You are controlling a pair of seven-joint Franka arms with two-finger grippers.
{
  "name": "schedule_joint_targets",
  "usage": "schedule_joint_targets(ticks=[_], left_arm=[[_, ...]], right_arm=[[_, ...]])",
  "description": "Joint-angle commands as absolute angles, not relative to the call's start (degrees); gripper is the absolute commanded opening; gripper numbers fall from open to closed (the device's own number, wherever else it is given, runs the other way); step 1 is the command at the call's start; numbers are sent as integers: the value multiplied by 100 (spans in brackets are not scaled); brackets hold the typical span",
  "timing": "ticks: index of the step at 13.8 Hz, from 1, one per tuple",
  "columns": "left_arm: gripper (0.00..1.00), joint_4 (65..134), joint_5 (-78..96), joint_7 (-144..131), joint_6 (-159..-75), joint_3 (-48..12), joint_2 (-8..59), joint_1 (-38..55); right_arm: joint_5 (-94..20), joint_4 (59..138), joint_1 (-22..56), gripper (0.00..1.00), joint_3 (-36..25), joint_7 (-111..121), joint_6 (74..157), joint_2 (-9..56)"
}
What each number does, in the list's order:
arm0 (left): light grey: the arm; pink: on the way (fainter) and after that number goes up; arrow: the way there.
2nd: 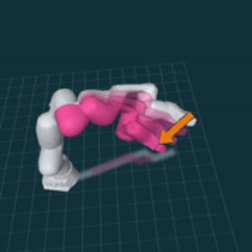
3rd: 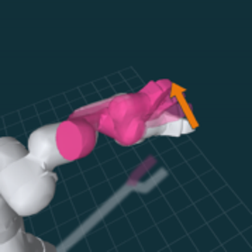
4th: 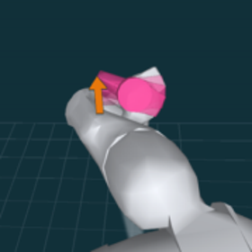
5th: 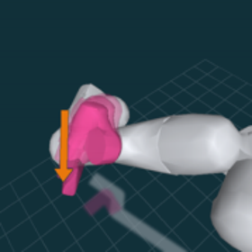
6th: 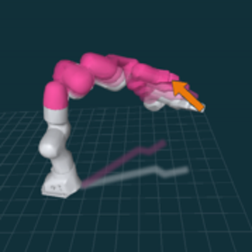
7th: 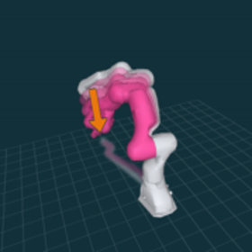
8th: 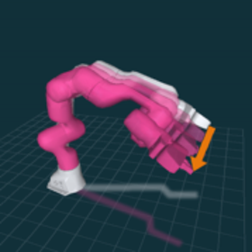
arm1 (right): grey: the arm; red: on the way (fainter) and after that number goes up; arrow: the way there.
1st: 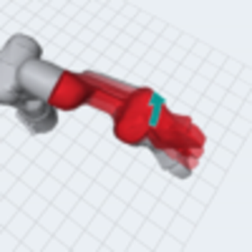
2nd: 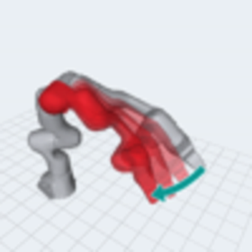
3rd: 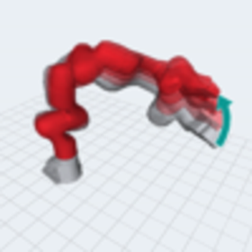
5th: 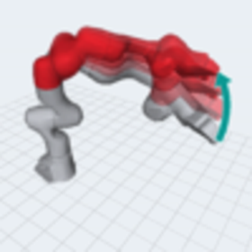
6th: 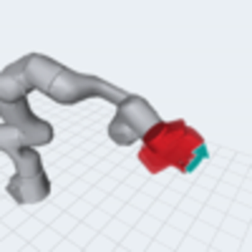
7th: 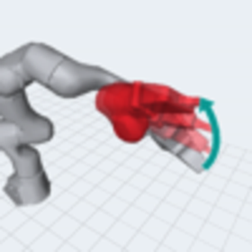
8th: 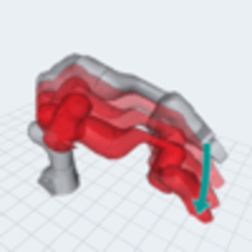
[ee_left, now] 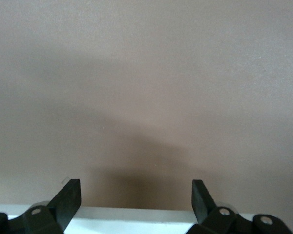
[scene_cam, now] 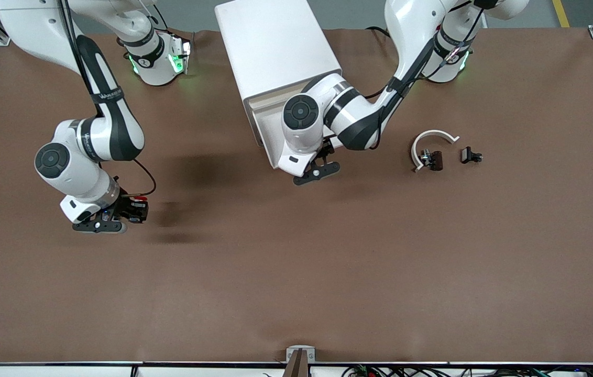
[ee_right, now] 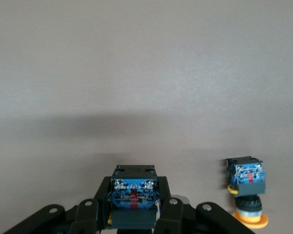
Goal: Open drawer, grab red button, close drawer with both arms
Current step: 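Lower the red button onto the table while the left gripper pushes the drawer shut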
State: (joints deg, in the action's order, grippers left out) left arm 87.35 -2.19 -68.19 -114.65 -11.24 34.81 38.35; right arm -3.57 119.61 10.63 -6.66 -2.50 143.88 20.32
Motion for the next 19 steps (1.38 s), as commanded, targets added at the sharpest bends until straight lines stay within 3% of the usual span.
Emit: schedule_joint_targets(ticks=[1,6,19], left_arm=[[100,8851,-343,-7153,-11444,-1134,3384,4016],[100,8851,-229,-7662,-11233,-1291,3445,4271],[100,8824,843,-8191,-10978,-1661,3603,4280]], right_arm=[[-299,12067,748,0,-563,96,14782,2258],[-334,12041,615,0,-545,114,14959,2654],[-369,12023,615,0,-519,185,14897,2786]])
